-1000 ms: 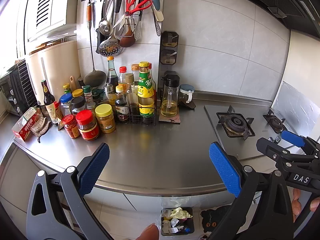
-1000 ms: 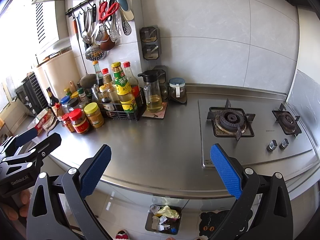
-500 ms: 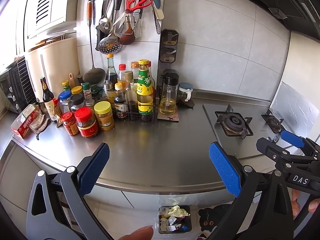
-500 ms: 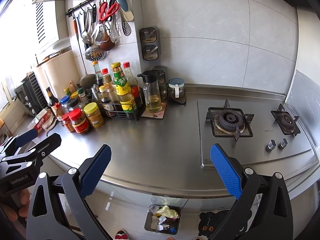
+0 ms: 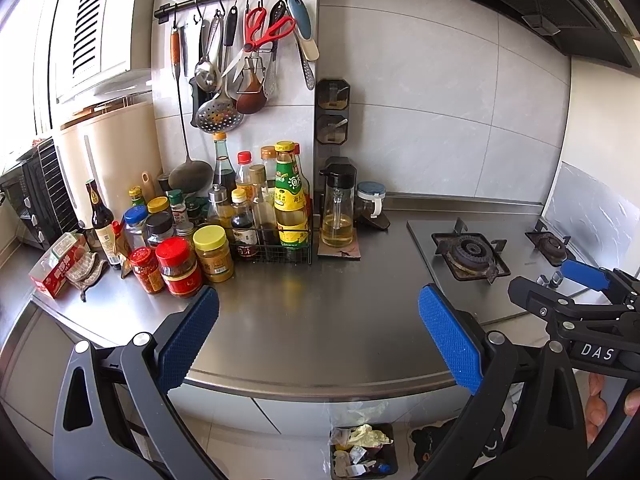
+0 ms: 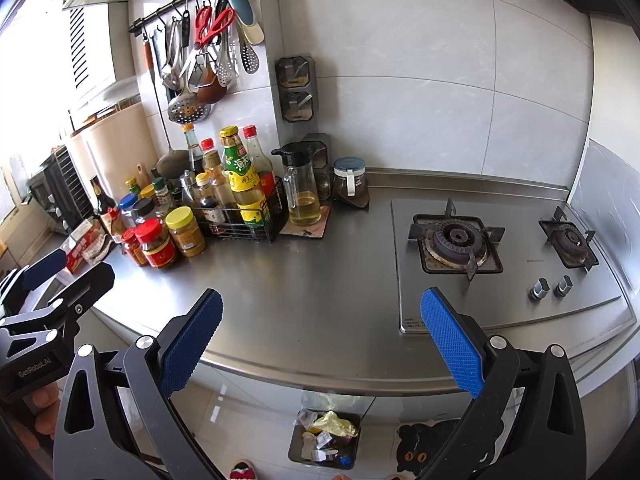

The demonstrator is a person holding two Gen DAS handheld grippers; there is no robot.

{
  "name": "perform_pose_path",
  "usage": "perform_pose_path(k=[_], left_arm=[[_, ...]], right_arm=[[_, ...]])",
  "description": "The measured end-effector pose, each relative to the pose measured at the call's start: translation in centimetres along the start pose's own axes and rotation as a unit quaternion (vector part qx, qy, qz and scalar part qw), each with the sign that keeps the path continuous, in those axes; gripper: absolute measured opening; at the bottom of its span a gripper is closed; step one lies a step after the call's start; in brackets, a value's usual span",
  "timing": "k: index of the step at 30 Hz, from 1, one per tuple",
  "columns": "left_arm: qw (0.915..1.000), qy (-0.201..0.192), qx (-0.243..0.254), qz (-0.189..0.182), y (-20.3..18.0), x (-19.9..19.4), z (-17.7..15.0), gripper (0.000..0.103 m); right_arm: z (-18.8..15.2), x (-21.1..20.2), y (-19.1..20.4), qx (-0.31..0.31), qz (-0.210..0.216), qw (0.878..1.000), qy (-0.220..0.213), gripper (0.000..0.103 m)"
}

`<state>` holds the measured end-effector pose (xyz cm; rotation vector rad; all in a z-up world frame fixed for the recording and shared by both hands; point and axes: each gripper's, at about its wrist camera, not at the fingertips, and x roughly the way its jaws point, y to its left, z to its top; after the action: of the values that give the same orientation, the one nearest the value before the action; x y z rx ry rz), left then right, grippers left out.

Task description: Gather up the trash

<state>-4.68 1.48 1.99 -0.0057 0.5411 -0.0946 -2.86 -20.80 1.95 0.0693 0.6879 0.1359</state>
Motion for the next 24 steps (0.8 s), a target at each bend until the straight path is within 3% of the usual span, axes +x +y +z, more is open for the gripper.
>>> perform_pose_path(k=[24], left_arm=[[0.9996,0.025,-0.013,0.0,0.32,0.35,-0.33,0.095]], right_arm=[[-0.06,-0.29,0.31,-0.002,-0.006,1.0,0.001,0.1]])
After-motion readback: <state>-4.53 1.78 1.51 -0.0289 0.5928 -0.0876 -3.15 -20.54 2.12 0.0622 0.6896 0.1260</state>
